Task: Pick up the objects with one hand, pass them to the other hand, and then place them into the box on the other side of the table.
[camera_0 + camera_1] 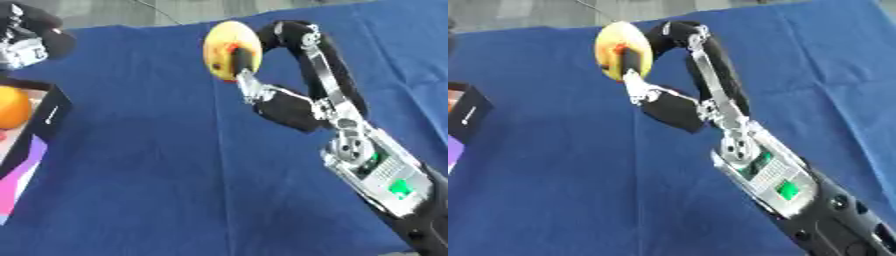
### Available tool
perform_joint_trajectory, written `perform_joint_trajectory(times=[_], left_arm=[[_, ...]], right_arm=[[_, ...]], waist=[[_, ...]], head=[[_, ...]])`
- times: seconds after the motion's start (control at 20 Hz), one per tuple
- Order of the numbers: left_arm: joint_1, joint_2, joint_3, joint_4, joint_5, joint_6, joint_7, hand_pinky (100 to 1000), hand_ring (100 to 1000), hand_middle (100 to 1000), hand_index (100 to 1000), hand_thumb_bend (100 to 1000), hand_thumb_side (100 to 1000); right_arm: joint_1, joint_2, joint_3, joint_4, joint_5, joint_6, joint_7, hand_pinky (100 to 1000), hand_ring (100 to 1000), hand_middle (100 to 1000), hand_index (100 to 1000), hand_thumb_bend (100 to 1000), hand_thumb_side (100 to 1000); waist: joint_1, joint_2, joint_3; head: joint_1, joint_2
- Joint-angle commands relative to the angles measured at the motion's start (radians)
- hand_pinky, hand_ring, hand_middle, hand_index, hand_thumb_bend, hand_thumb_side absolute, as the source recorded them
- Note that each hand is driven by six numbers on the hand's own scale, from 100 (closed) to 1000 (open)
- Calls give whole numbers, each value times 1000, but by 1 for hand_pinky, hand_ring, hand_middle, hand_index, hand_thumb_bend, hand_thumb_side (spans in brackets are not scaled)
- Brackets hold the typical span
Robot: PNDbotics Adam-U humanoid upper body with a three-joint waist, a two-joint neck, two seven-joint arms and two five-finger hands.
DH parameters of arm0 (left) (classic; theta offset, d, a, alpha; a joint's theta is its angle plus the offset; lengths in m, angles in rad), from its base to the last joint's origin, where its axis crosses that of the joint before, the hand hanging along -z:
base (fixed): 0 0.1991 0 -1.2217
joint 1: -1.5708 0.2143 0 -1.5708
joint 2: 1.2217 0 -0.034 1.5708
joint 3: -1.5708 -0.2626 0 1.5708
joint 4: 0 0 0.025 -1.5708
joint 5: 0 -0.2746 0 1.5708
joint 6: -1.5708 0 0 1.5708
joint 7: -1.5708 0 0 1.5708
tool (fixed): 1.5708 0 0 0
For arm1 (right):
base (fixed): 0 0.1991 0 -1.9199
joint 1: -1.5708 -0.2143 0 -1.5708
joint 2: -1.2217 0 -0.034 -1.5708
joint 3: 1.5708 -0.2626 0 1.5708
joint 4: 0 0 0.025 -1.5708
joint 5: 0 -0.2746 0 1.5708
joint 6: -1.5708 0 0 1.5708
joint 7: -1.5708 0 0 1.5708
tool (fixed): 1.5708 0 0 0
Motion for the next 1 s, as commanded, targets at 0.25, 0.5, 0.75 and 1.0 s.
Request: perform_joint_trajectory(times=[0.25,0.5,0.75,1.0], left_arm=[[-71,-5,-86,-11,-123,-8,2,827,814,823,949,529,608],[-93,-29,-140,-11,-206,3,58,838,823,827,955,591,546],[-96,-52,-164,-11,-217,-3,75,833,817,821,948,579,537],[-120,-92,-185,-11,-204,-6,84,833,815,817,945,571,531]], right_arm=[[-17,3,33,-19,112,-75,25,813,581,447,567,100,147],[-13,9,51,4,142,-112,28,813,579,446,566,100,136],[-14,13,67,24,153,-141,27,815,579,446,566,100,116],[-17,16,84,34,179,-175,43,817,580,446,566,100,100]], waist=[[2,-29,2],[2,-25,3],[2,-21,4],[0,-19,7]], head=[[-3,-2],[-1,-4],[3,1],[6,6]])
